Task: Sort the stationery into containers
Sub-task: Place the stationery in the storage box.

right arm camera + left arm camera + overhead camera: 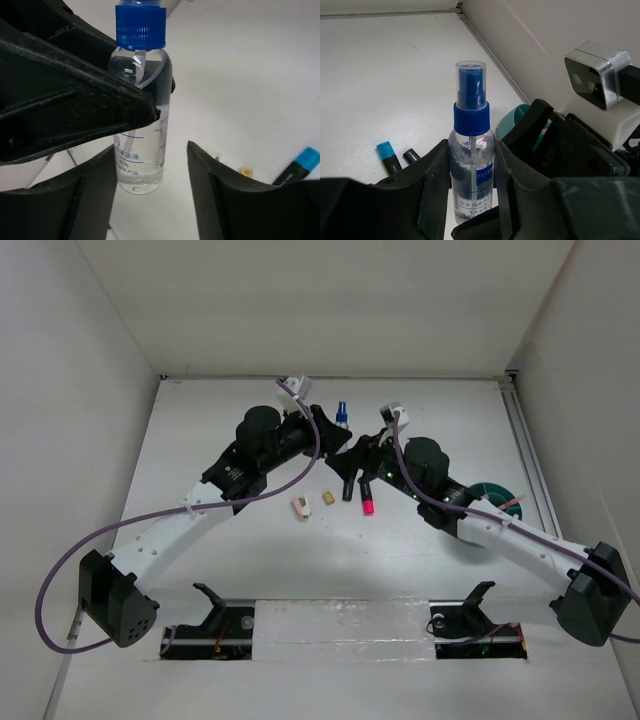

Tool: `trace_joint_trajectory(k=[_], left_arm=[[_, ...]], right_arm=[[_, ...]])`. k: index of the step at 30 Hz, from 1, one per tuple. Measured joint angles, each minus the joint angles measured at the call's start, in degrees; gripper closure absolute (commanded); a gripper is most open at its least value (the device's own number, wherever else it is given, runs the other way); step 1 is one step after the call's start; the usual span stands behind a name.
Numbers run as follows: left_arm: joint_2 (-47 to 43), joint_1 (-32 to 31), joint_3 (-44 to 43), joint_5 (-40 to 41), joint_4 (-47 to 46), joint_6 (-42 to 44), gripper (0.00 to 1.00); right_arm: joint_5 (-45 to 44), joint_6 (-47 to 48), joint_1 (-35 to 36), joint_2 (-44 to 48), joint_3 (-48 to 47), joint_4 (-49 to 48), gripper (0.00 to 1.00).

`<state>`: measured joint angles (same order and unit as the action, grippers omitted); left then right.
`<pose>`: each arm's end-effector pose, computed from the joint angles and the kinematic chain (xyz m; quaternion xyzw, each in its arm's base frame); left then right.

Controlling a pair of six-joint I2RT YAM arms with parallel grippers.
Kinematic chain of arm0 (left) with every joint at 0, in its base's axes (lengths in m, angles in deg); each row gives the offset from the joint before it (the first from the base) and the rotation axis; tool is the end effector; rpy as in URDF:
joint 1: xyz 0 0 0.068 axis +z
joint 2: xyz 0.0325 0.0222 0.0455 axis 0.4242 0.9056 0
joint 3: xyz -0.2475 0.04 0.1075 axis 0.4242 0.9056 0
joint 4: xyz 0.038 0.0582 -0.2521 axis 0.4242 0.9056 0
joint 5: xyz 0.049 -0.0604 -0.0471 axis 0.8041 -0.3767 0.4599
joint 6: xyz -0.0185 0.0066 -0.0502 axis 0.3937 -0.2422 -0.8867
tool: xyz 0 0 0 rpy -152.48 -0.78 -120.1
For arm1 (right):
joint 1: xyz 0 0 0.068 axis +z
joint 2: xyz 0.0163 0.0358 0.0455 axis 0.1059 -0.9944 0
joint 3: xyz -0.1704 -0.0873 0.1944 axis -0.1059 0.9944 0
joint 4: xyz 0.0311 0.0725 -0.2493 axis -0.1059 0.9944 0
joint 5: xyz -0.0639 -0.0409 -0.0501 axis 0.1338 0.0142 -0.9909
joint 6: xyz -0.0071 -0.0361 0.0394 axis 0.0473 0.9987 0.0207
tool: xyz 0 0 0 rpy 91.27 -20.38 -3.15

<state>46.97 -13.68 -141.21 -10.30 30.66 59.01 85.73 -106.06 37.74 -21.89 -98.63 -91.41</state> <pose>0.2236 -0.1902 0.3933 0.1541 0.6842 -0.4523 0.5510 0.2054 0.2010 0.3330 -0.1226 0.7217 0.4267 0.5311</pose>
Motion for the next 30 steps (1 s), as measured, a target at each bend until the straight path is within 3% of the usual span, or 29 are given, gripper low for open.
trace_joint_trajectory(k=[4,11,13,18,20,25,30], left_arm=[[-0.04,0.07,0.04,-0.76,-0.26,-0.02,1.00],[-0.50,0.22,1.92,-1.77,-1.31,-0.24,1.00],[-0.59,0.39,2.21,-2.10,-1.51,-0.31,1.00],[-0.59,0.63,2.29,-3.19,-2.47,-0.20,1.00],[-0.66,0.68,2.49,-3.48,-3.08,-0.11,1.00],[-0.96,0.94,3.91,-4.09,-5.16,-0.46,1.00],[-2.36,1.16,5.20,-4.28,-6.54,-1.11,1.00]], right_arm=[[0.07,-0.33,0.13,-0.02,0.00,-1.27,0.50],[0.00,0.70,-0.76,0.00,-0.22,-1.53,0.41],[0.09,0.74,-1.01,0.00,-0.22,-1.51,0.43],[0.63,0.81,-0.94,0.00,-0.76,-1.57,0.60],[0.57,0.74,-1.03,0.00,-0.87,-1.57,0.60],[0.57,0.96,-1.03,0.00,-0.85,-1.70,0.44],[1.01,1.11,-1.38,0.00,-0.83,-2.29,0.43]])
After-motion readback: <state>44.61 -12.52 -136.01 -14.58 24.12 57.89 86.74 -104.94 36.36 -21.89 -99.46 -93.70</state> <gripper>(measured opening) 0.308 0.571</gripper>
